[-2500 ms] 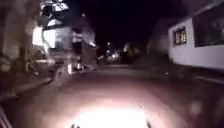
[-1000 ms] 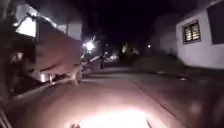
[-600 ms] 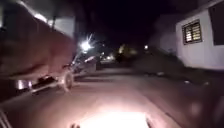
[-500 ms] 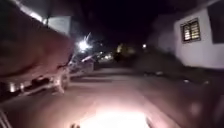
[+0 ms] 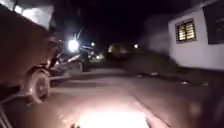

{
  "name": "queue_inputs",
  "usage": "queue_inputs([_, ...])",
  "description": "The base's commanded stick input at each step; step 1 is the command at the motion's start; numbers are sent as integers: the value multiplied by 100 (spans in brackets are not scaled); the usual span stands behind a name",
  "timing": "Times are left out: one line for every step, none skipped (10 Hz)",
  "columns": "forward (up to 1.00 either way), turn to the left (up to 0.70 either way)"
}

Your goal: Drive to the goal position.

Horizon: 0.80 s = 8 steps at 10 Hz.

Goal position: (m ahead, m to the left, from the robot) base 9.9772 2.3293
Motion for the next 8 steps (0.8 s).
queue_inputs([100,0])
queue_inputs([100,0])
queue_inputs([100,0])
queue_inputs([100,0])
queue_inputs([100,0])
queue_inputs([100,0])
queue_inputs([100,0])
queue_inputs([100,0])
